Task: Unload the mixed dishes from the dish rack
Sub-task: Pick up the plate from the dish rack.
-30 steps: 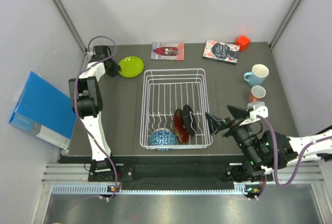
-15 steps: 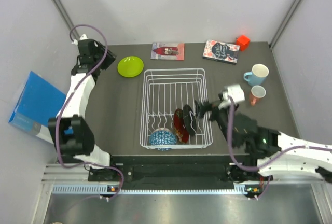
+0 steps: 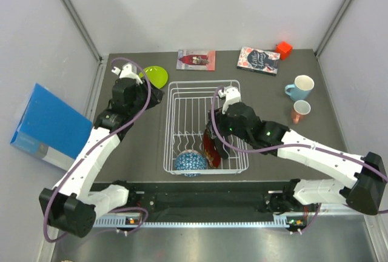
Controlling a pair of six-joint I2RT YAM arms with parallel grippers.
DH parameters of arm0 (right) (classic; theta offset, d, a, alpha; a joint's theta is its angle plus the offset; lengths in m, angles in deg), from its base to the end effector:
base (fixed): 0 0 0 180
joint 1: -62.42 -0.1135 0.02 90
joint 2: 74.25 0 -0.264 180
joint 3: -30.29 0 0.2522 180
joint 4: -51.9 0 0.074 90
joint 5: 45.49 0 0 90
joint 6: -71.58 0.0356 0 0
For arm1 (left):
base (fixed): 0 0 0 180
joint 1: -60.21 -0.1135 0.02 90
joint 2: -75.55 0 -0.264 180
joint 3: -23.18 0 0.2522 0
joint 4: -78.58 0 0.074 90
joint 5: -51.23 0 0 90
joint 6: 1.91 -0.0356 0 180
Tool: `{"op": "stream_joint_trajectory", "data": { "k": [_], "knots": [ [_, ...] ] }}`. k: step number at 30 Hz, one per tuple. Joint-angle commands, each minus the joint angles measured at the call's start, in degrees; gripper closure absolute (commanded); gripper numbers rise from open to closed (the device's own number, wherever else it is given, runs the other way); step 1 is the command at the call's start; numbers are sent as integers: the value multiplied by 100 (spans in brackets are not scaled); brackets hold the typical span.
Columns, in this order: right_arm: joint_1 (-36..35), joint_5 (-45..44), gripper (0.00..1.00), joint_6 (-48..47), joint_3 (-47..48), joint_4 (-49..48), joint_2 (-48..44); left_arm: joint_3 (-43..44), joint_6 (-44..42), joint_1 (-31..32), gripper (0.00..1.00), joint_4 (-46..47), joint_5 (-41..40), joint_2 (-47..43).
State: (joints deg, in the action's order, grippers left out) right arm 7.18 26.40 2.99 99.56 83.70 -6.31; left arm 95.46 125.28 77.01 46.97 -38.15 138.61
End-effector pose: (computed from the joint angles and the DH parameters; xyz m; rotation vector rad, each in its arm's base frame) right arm 0.1607 0.2122 0.3093 -0.4282 2.0662 0.4825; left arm 0.2399 -0.0728 0.3475 -0.3495 1.9845 -0.6221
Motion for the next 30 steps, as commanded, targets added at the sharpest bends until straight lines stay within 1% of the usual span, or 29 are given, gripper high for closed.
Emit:
{"op": "stream_joint_trajectory", "data": {
  "k": [1, 9, 14, 26, 29, 30],
  "knots": [
    [-48, 440, 31, 355, -109, -371, -114, -200, -282, 43, 60, 27, -238, -453],
    [-259, 264, 43, 557, -321, -328, -9, -438, -283, 43, 60, 115, -133, -445],
    [-382, 53, 45, 584, -496, -363, -27, -526, -265, 43, 60, 141, -124, -471],
    [-461, -35, 50, 777, -1050, -688, 237, -658, -256, 52, 61, 159, -159, -436],
    [-487, -17, 54, 777, -1059, -758, 325, -667, -238, 60, 61, 150, -150, -392],
    [-496, -9, 58, 760, -1059, -767, 325, -667, -247, 61, 61, 159, -150, -392]
  ]
}}
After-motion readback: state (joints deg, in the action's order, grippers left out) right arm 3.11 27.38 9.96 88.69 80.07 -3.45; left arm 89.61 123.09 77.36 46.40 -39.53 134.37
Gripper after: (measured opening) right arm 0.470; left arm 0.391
